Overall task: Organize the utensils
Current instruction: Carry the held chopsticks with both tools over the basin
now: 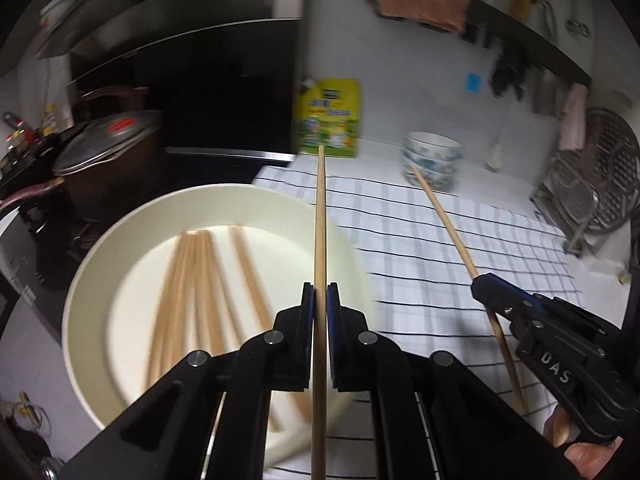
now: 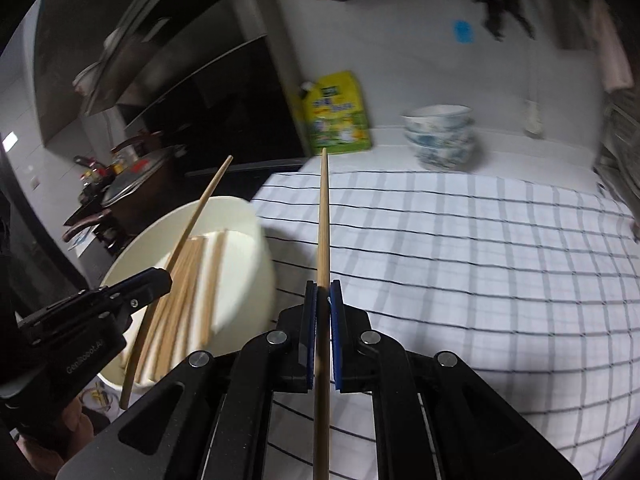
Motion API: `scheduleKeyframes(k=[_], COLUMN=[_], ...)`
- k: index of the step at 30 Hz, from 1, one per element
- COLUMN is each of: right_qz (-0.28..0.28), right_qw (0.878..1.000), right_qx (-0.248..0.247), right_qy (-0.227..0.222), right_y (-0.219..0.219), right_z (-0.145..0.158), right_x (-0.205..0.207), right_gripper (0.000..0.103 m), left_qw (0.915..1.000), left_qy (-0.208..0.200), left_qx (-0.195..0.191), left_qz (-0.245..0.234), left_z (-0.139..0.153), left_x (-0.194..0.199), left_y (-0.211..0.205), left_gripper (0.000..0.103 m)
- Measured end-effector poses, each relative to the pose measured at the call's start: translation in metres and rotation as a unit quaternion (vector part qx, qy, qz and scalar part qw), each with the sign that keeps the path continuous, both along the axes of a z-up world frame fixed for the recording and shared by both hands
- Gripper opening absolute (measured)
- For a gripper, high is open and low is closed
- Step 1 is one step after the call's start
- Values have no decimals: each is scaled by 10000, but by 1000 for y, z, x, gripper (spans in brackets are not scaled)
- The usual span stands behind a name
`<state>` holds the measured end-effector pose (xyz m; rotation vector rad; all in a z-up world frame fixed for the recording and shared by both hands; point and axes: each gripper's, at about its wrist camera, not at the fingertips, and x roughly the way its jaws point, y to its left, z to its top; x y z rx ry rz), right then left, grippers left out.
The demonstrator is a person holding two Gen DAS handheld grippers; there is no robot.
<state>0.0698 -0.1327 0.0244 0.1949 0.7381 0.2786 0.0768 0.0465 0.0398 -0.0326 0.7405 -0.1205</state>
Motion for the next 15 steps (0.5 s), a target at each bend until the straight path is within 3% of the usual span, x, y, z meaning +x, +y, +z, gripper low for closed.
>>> scheduleKeyframes(k=[7,15], right_qz=[630,1082], right_qw=[9980,9936], right_qx=[79,43], right_qy=[-6,320], right_y=[74,129], right_z=[8,-5], right_x=[33,57], right_gripper=[6,6], left_qw=[9982,9960], left_qy=[74,289], left_qx=[106,110], left_qz=[583,838], left_z=[-7,-25], left_x=[16,32], left_y=[67,104], left_gripper=[7,7])
